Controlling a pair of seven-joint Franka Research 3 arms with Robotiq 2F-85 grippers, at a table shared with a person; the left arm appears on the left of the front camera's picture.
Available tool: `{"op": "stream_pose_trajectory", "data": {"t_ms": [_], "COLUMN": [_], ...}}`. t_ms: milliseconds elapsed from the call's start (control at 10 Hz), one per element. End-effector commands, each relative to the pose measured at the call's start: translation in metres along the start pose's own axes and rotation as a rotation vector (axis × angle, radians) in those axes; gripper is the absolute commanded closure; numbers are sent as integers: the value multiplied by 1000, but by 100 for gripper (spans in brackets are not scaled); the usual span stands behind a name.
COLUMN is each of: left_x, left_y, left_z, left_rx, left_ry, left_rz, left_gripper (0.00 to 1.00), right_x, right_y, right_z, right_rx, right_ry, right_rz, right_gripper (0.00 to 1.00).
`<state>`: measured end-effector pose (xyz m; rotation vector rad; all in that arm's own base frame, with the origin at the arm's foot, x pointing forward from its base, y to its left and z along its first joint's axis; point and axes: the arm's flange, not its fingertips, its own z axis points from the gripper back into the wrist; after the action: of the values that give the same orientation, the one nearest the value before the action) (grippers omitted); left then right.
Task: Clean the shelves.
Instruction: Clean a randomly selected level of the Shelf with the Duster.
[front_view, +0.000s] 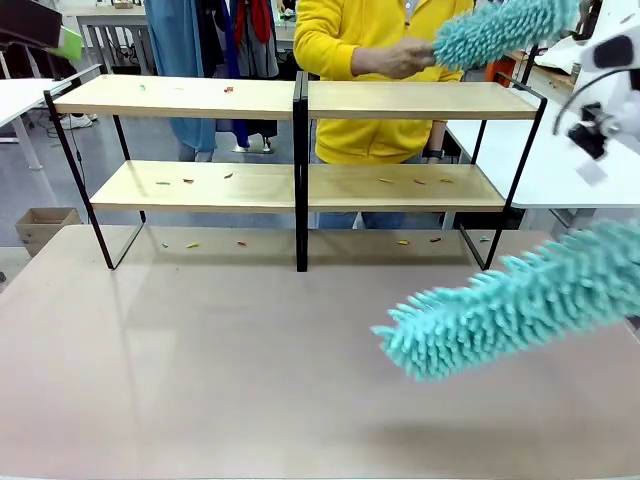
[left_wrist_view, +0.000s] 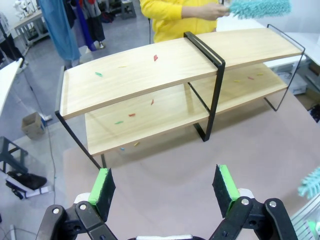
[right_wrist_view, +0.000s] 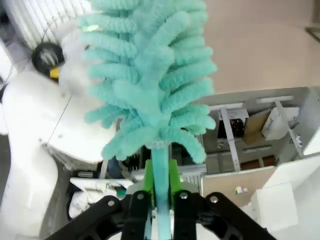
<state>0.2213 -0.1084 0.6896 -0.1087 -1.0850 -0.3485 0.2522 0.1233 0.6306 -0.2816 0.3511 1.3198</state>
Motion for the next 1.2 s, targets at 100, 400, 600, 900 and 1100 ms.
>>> {"op": "stream_pose_trajectory", "data": {"t_ms": [100, 400, 600, 900, 1100], "left_x": [-1, -1, -1, -1, -1], "left_y": [1, 1, 1, 1, 1], "left_z": [0, 0, 0, 0, 0], "left_rx": [-5, -5, -5, -5, -5], "left_ry": [0, 0, 0, 0, 0], "left_rz": [2, 2, 2, 2, 2], "left_gripper": [0, 0, 0, 0, 0], "right_x": [56, 91, 68, 105, 107], "right_y": [-52, -95, -83, -134, -151], "right_z": [19, 28, 20, 12, 1], "right_rx": [54, 131, 142, 207, 232], "right_ry": [-231, -321, -321, -416, -413], "right_rz": [-348, -656, -482, -712, -741], "right_gripper": [88, 88, 88, 88, 88]}}
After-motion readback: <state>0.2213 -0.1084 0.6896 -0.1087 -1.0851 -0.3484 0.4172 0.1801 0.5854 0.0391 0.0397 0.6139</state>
